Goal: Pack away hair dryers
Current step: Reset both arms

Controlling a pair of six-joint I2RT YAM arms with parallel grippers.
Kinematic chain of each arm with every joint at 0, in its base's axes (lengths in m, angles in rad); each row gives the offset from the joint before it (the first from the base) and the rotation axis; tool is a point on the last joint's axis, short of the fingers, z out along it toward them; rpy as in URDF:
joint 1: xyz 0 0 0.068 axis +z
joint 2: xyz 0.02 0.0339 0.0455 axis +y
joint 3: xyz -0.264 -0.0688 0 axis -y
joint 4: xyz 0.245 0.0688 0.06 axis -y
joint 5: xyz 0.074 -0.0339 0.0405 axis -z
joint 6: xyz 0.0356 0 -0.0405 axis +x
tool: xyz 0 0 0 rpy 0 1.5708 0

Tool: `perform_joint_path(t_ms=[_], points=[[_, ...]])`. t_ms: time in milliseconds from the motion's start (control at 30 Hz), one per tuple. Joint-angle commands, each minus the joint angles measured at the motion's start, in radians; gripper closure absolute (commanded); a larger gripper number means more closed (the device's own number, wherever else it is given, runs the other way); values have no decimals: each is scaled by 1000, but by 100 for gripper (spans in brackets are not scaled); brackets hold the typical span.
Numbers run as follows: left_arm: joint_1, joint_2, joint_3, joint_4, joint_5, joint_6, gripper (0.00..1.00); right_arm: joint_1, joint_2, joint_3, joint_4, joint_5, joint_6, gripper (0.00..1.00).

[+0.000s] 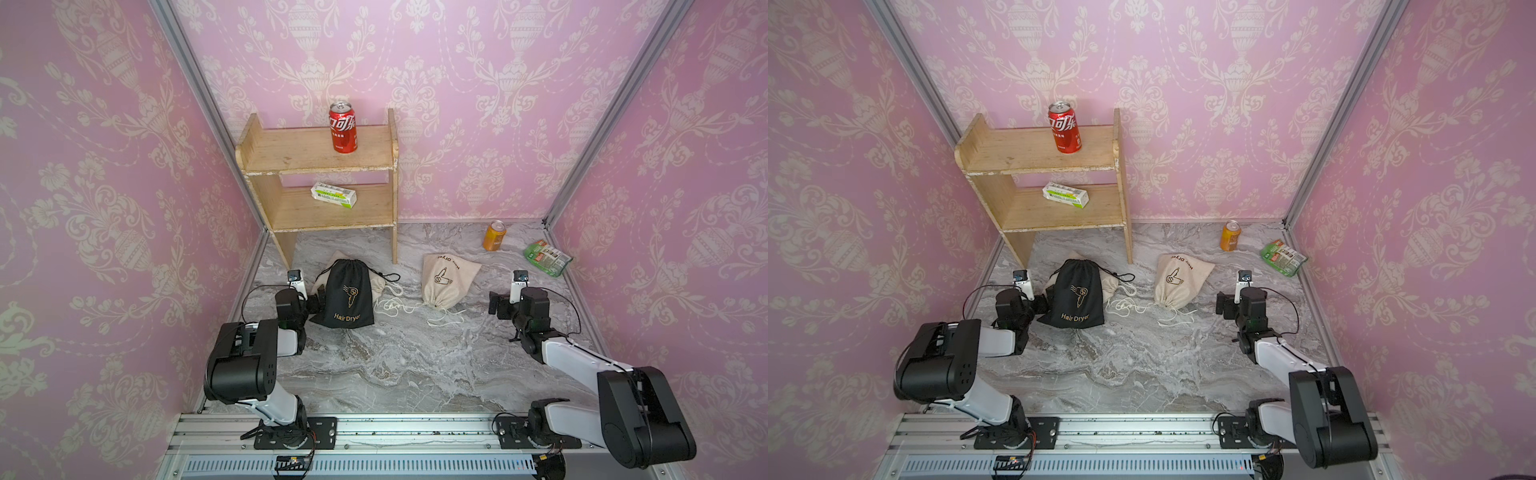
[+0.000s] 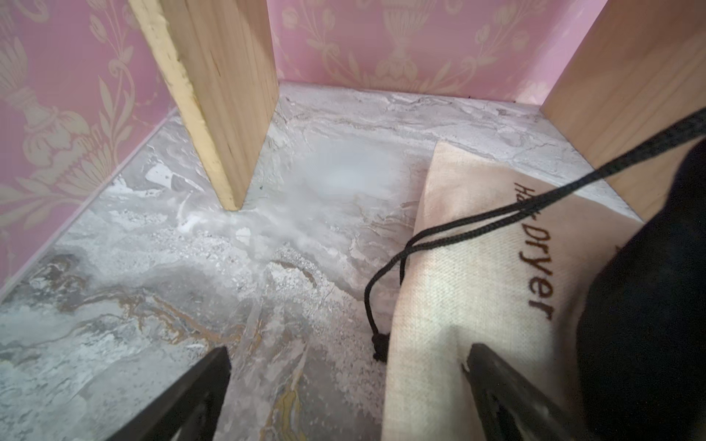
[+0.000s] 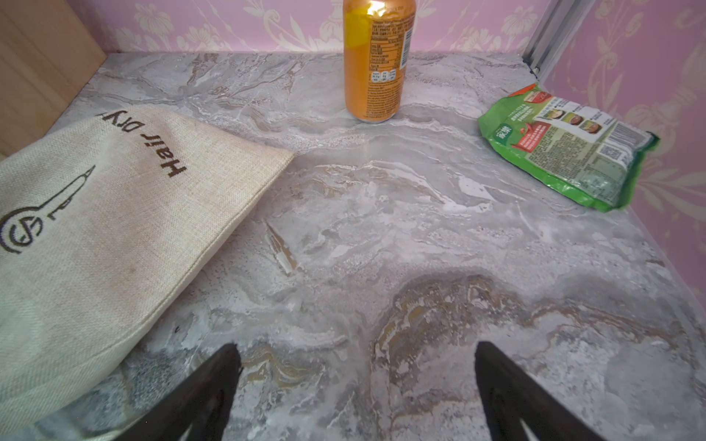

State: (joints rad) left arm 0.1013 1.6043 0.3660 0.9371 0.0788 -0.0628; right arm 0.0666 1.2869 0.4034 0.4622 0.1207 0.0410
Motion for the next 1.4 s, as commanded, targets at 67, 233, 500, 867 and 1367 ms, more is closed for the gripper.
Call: perform_joint_path(t_ms=[67,233,500,867,1367], points=[[-15,33,-26,103,-68,-9,1,-13,66,58,114,-61,-38,0],[-19,31,-22,90,-79,-5,1,-13,175,47,218,-78,-43,0],[-25,31,-20,85,-88,-1,1,-39,203,14,295,-116,-25,0],[-26,31,-19,84,-88,0,1,-36,214,-17,360,-112,-29,0],[-25,31,-22,91,-36,18,1,-42,214,-5,339,-120,-23,0]])
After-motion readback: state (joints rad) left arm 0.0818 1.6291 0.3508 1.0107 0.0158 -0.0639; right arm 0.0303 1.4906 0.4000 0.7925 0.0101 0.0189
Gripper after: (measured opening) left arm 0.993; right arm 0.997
